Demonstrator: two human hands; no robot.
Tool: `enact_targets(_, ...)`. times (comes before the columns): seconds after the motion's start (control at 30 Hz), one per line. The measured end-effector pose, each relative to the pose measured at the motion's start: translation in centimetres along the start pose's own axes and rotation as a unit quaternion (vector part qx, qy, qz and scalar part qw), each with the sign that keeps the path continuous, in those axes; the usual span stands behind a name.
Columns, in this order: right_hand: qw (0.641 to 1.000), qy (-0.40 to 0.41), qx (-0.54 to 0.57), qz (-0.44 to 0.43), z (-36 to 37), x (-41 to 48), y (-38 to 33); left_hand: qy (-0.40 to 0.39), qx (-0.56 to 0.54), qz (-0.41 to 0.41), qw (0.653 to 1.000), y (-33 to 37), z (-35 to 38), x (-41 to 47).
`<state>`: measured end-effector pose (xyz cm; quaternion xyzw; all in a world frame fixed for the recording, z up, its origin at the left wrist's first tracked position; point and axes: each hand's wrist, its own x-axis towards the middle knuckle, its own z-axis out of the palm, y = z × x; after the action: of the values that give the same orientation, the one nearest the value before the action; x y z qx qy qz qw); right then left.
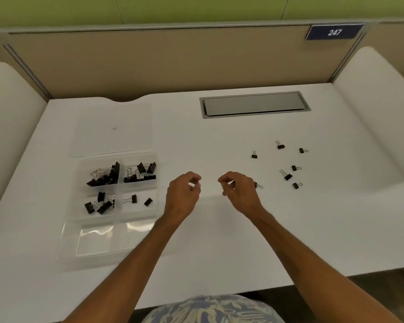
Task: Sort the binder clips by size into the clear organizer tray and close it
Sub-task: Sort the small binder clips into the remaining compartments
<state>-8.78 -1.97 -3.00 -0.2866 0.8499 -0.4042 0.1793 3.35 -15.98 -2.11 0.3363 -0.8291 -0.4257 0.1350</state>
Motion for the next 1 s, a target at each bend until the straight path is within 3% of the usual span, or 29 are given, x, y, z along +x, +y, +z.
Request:
enact_targets(0.4,0.999,-0.038,-0.013,-0.02,-11.7,0.6,10.8,0.019,0.007,-0.034,0.999,9.5,13.0,-0.3)
enact_targets(0.7,1.0,0.014,0.006,-0.002,-17.5,1.1,17.4,-0.038,0.027,-0.011,0.999,13.2,21.2,0.7)
enact_targets(1.0,0.998,0.058,0.022,0.026,-20.5,2.5,20.8,-0.131,0.145,0.042,0.98,15.6,27.1,4.5)
